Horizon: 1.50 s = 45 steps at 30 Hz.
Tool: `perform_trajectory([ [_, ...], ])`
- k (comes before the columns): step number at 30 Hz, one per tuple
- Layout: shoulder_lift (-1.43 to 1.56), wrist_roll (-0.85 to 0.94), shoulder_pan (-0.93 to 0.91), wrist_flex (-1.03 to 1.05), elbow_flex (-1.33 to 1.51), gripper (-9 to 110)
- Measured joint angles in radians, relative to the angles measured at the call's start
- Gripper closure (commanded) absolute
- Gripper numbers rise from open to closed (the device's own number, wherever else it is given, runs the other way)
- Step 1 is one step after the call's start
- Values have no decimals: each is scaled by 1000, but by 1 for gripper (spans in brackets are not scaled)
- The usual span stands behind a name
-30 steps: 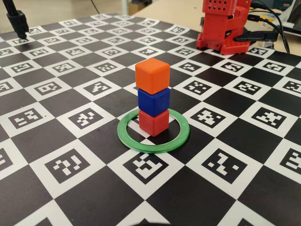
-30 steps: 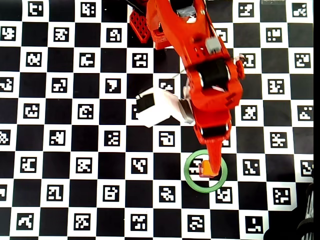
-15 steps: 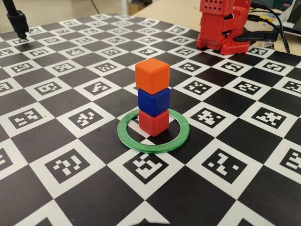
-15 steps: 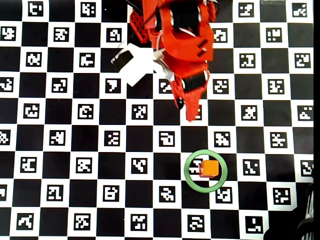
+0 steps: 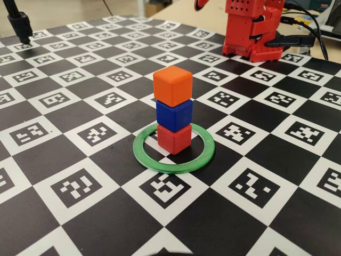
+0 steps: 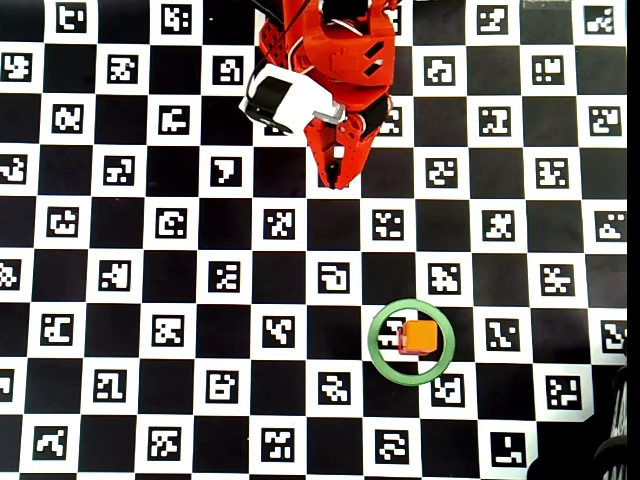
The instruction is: Grab the red cube then put it in the green circle then put the blue cube on top and finally the orange cube on top
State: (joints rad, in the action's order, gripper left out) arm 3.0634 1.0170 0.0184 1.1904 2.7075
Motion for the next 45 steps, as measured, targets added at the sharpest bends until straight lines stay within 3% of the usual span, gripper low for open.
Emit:
perform_trajectory([
  [15,247,420,5,74,403,107],
  [22,247,595,11,81,423,107],
  [45,247,512,11,104,423,107],
])
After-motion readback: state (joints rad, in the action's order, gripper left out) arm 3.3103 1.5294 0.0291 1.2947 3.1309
